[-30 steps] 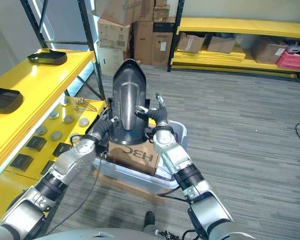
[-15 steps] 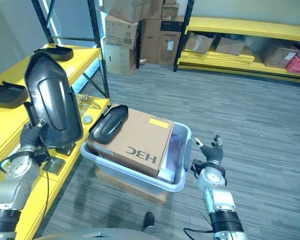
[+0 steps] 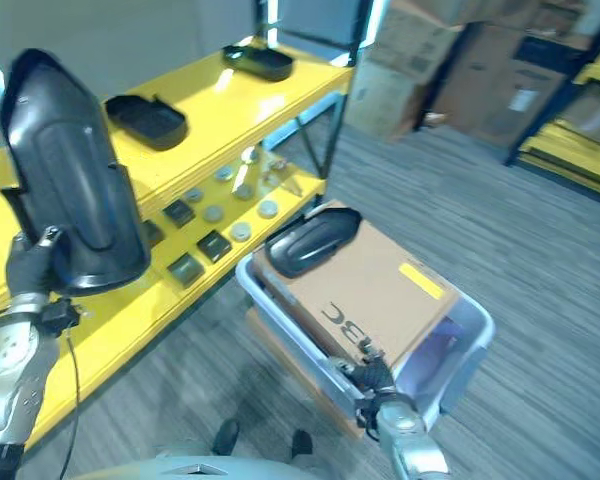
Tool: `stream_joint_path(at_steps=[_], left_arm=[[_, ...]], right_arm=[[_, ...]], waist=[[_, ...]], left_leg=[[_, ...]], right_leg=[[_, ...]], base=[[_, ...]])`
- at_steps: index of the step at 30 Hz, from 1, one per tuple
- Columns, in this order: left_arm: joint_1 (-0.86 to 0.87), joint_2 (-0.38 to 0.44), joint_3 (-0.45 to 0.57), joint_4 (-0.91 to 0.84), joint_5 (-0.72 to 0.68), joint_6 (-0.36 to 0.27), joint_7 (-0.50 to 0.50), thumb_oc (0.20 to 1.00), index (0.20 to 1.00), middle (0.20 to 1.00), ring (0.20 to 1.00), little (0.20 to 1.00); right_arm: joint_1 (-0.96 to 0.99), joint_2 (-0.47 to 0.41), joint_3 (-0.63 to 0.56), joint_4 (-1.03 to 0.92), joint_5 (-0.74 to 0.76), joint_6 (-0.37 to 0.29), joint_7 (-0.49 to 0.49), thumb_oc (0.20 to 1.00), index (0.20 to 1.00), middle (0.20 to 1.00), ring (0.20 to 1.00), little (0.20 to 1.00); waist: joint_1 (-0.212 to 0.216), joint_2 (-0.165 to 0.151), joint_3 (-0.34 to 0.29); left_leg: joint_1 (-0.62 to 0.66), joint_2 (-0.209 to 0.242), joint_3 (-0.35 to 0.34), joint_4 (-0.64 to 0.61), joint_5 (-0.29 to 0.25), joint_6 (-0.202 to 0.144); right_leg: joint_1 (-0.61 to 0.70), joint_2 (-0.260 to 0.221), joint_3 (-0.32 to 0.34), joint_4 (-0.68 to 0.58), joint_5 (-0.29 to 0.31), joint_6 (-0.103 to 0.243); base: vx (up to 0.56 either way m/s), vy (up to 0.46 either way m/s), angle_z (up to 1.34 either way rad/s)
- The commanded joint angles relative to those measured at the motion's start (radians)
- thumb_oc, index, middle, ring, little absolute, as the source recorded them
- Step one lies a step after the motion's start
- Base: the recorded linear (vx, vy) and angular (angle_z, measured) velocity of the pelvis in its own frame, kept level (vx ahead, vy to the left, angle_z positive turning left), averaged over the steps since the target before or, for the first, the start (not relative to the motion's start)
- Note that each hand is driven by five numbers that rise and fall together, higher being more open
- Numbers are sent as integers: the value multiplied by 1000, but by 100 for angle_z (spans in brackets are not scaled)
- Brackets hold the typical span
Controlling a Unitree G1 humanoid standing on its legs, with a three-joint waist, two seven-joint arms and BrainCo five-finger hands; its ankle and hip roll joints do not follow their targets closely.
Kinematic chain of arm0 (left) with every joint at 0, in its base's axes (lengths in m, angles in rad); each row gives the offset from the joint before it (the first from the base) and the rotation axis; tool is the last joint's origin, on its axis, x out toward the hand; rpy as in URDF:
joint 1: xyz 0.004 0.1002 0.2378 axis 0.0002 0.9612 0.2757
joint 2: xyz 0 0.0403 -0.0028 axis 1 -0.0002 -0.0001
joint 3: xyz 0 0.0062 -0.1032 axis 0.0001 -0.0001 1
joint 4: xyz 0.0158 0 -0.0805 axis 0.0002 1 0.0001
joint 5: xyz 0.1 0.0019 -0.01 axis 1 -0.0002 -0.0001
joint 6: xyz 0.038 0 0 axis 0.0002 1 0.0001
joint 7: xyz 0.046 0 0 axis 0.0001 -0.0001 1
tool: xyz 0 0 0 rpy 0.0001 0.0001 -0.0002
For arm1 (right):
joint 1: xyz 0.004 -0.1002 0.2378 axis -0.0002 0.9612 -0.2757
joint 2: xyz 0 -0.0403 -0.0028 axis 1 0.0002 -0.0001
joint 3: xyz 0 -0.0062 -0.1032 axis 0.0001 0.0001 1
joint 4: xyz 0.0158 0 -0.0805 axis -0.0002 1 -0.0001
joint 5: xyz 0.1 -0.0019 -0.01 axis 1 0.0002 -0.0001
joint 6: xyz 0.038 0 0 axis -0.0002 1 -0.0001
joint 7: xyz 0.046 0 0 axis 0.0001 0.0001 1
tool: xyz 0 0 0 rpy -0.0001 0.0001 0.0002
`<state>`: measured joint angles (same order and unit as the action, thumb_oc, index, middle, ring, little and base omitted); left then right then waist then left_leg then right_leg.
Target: Move parts from the plastic box to the shelf.
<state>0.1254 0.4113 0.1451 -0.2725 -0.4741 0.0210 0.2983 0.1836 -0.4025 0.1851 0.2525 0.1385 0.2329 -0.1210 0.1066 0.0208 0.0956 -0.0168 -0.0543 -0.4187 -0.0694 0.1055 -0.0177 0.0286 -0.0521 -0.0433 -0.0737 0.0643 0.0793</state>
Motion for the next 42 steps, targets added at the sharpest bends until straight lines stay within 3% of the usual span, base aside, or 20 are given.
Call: stream_joint_path(at_steps=[1, 3, 4, 5, 7, 8, 11, 13, 20, 26, 29, 30, 31, 34, 37, 38, 39, 40, 41, 42], left_arm=[[-68, 43, 17, -58, -5, -147, 11, 200, 200, 200, 200, 200], [-70, 31, 8, -71, -9, -153, 41, 200, 200, 200, 200, 200], [-71, 29, 6, -73, -14, -155, 35, 200, 200, 200, 200, 200], [-72, 23, 2, -75, -16, -154, 33, 200, 200, 200, 200, 200], [-78, 14, -11, -72, -13, -160, 18, 200, 200, 200, 200, 200], [-90, 8, -26, -62, -22, -171, 3, 200, 200, 200, 200, 200], [-111, 0, -53, -39, -34, -189, -9, 200, 200, 200, 200, 200], [-115, -2, -66, -31, -35, -193, -8, 200, 200, 200, 200, 200], [-93, -3, -57, -33, -19, -188, 5, 200, 200, 200, 200, 200], [-134, 9, -80, -29, -7, -140, -17, 200, 200, 200, 200, 200], [-137, 9, -82, -29, -8, -137, -17, 200, 200, 200, 200, 200], [-200, 25, -122, -5, -1, -107, -15, 200, 200, 200, 200, 200], [-225, 24, -140, 7, 10, -98, -4, 200, 200, 200, 200, 200], [-265, 23, -173, 26, 20, -92, 24, 200, 200, 200, 200, 200], [-297, 31, -196, 33, 10, -82, 43, 200, 200, 200, 200, 200], [-305, 42, -203, 21, -5, -71, 52, 200, 200, 200, 200, 200], [-305, 46, -202, 15, -13, -67, 50, 200, 200, 200, 200, 200], [-304, 47, -202, 14, -15, -66, 50, 200, 200, 200, 200, 200], [-285, 47, -203, 2, -9, -81, 44, 200, 200, 200, 200, 200], [-273, 45, -197, -4, -10, -86, 34, 200, 200, 200, 200, 200]], right_arm=[[-83, -35, 72, 42, -151, -72, 88, 1000, 1000, 1000, 1000, 1000], [-128, -44, 147, 124, -318, -92, 109, 1000, 1000, 1000, 1000, 1000], [-133, -47, 158, 140, -329, -97, 95, 1000, 1000, 1000, 1000, 1000], [-143, -53, 177, 161, -383, -93, 93, 1000, 1000, 1000, 1000, 1000], [-142, -63, 186, 192, -419, -80, 78, 1000, 1000, 1000, 1000, 1000], [-128, -66, 178, 236, -437, -67, 68, 1000, 1000, 1000, 1000, 1000], [-116, -65, 170, 344, -463, -55, 40, 1000, 1000, 1000, 1000, 1000], [-124, -64, 181, 401, -473, -60, 27, 1000, 1000, 1000, 1000, 1000], [-168, -56, 231, 513, -544, 17, 83, 1000, 1000, 1000, 1000, 1000], [-174, 3, 222, 664, -492, 26, 48, 1000, 1000, 1000, 1000, 1000], [-175, 6, 221, 671, -488, 27, 45, 1000, 1000, 1000, 1000, 1000], [-156, 37, 166, 746, -365, 17, -25, 1000, 1000, 1000, 1000, 1000], [-150, 42, 137, 768, -345, 3, -40, 1000, 1000, 1000, 1000, 1000], [-145, 36, 88, 813, -330, -30, -55, 1000, 1000, 1000, 1000, 1000], [-147, 35, 76, 860, -333, -68, -65, 1000, 1000, 1000, 1000, 1000], [-154, 37, 81, 875, -328, -78, -64, 1000, 1000, 1000, 1000, 1000], [-153, 39, 83, 877, -329, -80, -66, 1000, 1000, 1000, 1000, 1000], [-152, 40, 84, 877, -333, -81, -65, 1000, 1000, 1000, 1000, 1000], [-144, 53, 77, 867, -363, -73, -65, 1000, 1000, 1000, 1000, 1000], [-137, 54, 76, 857, -384, -70, -64, 1000, 1000, 1000, 1000, 1000]], waist=[[-6, -26, -21], [19, -27, 2], [23, -28, 6], [28, -30, 18], [21, -31, 37], [5, -30, 50], [-23, -29, 59], [-24, -29, 60], [14, -29, 42], [38, -27, 9], [38, -25, 5], [7, -1, 15], [-12, 11, 28], [-55, 34, 57], [-86, 42, 77], [-97, 20, 82], [-105, 9, 86], [-107, 8, 88], [-121, -6, 96], [-124, -12, 97]], left_leg=[[-34, -62, 77, -18, 20, 45], [-58, -56, 71, -18, 39, 29], [-68, -50, 80, -18, 45, 24], [-83, -35, 115, -18, 52, 12], [-115, 4, 223, -18, 71, -11], [-140, 49, 343, -18, 90, -33], [-150, 104, 497, -18, 101, -52], [-146, 111, 530, -18, 103, -57], [-118, 91, 523, -18, 95, -52], [-48, 30, 485, -18, 17, 4], [-50, 28, 481, -18, 17, 8], [-19, -16, 460, -18, -1, 69], [-8, -30, 448, -18, -7, 88], [22, -40, 427, -18, -21, 101], [41, -32, 408, -18, -33, 88], [54, -35, 393, -18, -53, 79], [64, -36, 384, -18, -69, 77], [69, -35, 382, -18, -75, 76], [98, -30, 367, -18, -101, 77], [111, -21, 370, -18, -113, 74]], right_leg=[[-18, 58, -20, 67, -38, -25], [-14, 61, -48, 67, -44, -34], [-14, 60, -58, 67, -43, -34], [-7, 56, -84, 68, -47, -34], [7, 48, -141, 69, -47, -32], [17, 40, -208, 76, -48, -29], [30, 24, -288, 91, -55, -28], [43, 16, -306, 95, -60, -27], [92, -5, -317, 92, -73, -25], [116, -55, -316, 102, -82, 1], [114, -56, -317, 103, -80, 2], [33, -145, -265, 352, -26, 38], [-39, -169, -225, 488, 7, 37], [-166, -144, -140, 649, 48, 27], [-200, -95, -124, 529, 65, 20], [-199, -70, -112, 327, 72, 32], [-195, -55, -95, 214, 94, 42], [-190, -50, -92, 182, 102, 44], [-230, -34, -49, 34, 152, 61], [-217, -30, -45, 8, 158, 65]], base=[[-141, -28, 44], [-157, -20, 64], [-124, -14, 78], [-94, -4, 51], [-110, 28, 108], [-94, 51, 189], [-50, 89, 153], [32, 103, 137], [117, 153, 20], [185, 207, 12], [104, 131, 7], [274, 395, 1], [290, 416, 18], [77, 92, 47], [141, -188, 62], [193, -325, 51], [217, -354, 38], [236, -338, 38], [249, -319, 44], [256, -323, 33]])
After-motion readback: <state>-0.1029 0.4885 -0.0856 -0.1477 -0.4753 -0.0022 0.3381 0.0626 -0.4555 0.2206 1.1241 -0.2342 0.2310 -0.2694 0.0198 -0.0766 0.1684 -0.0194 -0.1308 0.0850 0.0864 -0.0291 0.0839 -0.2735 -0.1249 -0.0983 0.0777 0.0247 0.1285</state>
